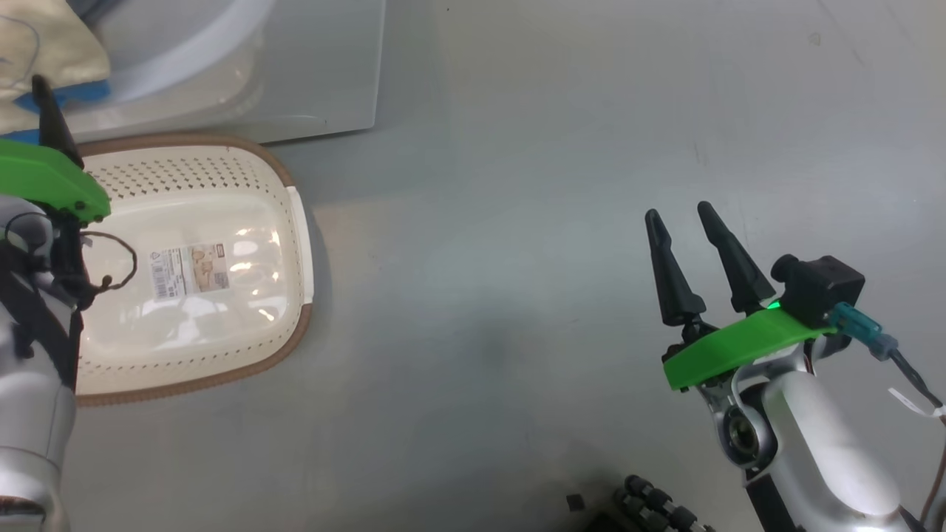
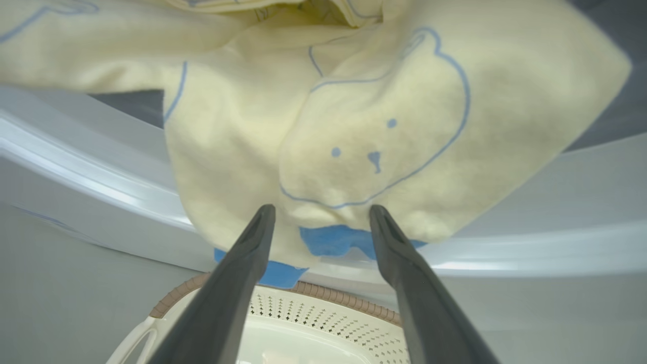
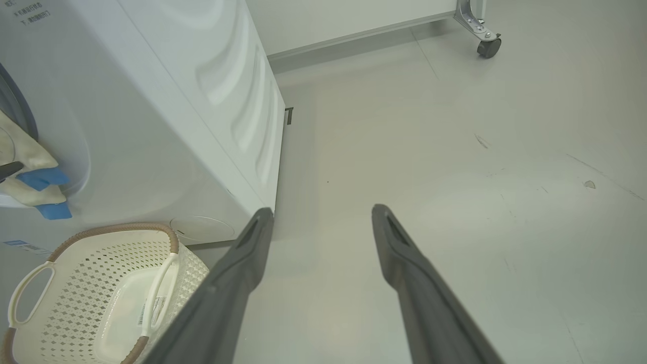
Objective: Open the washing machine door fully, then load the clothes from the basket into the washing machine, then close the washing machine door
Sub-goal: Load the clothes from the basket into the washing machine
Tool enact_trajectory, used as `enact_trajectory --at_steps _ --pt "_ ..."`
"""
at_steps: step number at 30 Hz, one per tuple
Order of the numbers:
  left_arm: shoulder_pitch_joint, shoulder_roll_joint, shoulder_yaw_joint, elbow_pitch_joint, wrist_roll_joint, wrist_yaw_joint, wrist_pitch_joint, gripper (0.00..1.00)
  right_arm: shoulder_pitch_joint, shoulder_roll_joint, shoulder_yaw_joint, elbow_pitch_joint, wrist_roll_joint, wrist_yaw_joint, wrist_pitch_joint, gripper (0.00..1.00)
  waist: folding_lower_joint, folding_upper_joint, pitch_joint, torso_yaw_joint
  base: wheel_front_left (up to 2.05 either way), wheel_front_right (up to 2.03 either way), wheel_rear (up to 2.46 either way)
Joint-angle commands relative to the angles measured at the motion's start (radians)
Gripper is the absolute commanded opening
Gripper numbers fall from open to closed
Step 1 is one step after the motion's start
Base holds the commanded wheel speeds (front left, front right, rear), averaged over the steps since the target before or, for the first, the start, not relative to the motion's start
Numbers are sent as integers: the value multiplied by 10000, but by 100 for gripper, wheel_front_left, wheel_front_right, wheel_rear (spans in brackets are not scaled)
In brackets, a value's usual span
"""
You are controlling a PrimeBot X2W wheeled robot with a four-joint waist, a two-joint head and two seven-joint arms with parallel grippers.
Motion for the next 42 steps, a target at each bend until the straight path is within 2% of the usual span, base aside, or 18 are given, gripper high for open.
enact_trajectory --at_steps 1,11,23,24,25,26,32,36,42 --pt "-274 502 236 -45 5 29 -96 100 51 -10 190 -320 53 4 -95 100 -1 0 25 -12 0 0 0" --pt "-1271 537 112 1069 -121 -166 -95 100 -70 -10 387 -360 235 4 -95 100 -1 0 309 -92 0 0 0" --pt "-1879 692 -69 1555 -280 -378 -318 100 -190 -10 389 -326 287 4 -95 100 -1 0 518 -180 0 0 0" --pt "-1907 687 -94 1560 -307 -392 -336 47 -191 -10 374 -329 283 4 -95 100 -1 0 522 -170 0 0 0" --pt "-1934 683 -113 1559 -341 -403 -352 12 -190 -10 357 -333 276 4 -95 100 -1 0 523 -152 0 0 0" --pt "-1956 691 -141 1555 -366 -411 -369 0 -187 -10 343 -336 264 4 -95 100 -1 0 520 -130 0 0 0" --pt "-1813 633 -483 1273 -510 -432 -466 0 -161 -10 268 -301 151 4 -95 100 -1 0 391 107 0 0 0" --pt "-1223 619 -1164 565 -616 -435 -516 0 -131 -10 238 -222 88 4 -95 100 -1 0 123 384 0 0 0" --pt "-582 1035 -1696 -487 -856 -436 -538 0 -107 -10 248 -62 43 4 -95 100 -1 0 -306 725 0 0 0"
